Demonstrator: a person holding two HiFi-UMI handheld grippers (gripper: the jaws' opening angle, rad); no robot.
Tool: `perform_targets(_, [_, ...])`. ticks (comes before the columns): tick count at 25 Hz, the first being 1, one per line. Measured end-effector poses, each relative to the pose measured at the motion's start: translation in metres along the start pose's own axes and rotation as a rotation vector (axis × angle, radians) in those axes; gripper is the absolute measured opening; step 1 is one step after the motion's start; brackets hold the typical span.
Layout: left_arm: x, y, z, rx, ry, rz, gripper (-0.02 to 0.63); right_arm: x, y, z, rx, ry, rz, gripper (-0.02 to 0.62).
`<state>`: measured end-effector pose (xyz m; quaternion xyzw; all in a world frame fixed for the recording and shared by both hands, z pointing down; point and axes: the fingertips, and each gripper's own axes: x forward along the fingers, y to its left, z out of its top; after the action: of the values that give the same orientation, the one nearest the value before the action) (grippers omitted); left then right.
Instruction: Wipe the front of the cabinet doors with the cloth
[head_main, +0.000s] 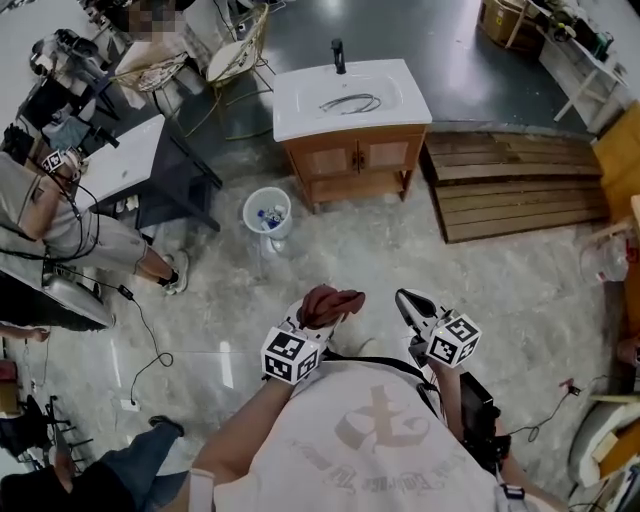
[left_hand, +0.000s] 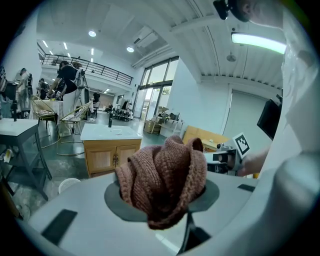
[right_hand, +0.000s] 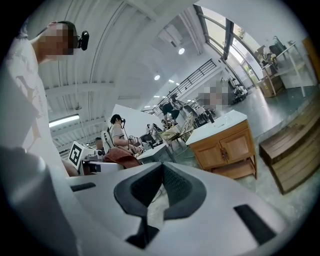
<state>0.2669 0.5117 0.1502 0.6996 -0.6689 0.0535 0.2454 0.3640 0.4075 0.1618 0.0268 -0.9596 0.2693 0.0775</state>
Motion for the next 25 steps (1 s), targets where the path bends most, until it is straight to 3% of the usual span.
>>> perform_targets(7, [0.003, 0.007, 0.004, 0.006, 0.007, 0.012, 0.166, 0.007, -0.010, 0.003, 0.028, -0.002, -0.003, 0.014])
perform_targets(12, [0.017, 0.036, 0.003, -0.020, 0.018, 0.025, 0.166, 0.023, -0.022, 0.002, 0.041, 0.028, -0.017, 0.014])
perform_targets(17, [0.050, 0.066, 0.013, -0.034, 0.018, -0.020, 0.166, 0.045, -0.048, 0.010, 0.038, 0.052, -0.071, 0.014])
perform_targets(25, [0.100, 0.132, 0.060, -0.019, 0.027, -0.099, 0.166, 0.109, -0.077, 0.057, -0.003, 0.047, -0.131, 0.014])
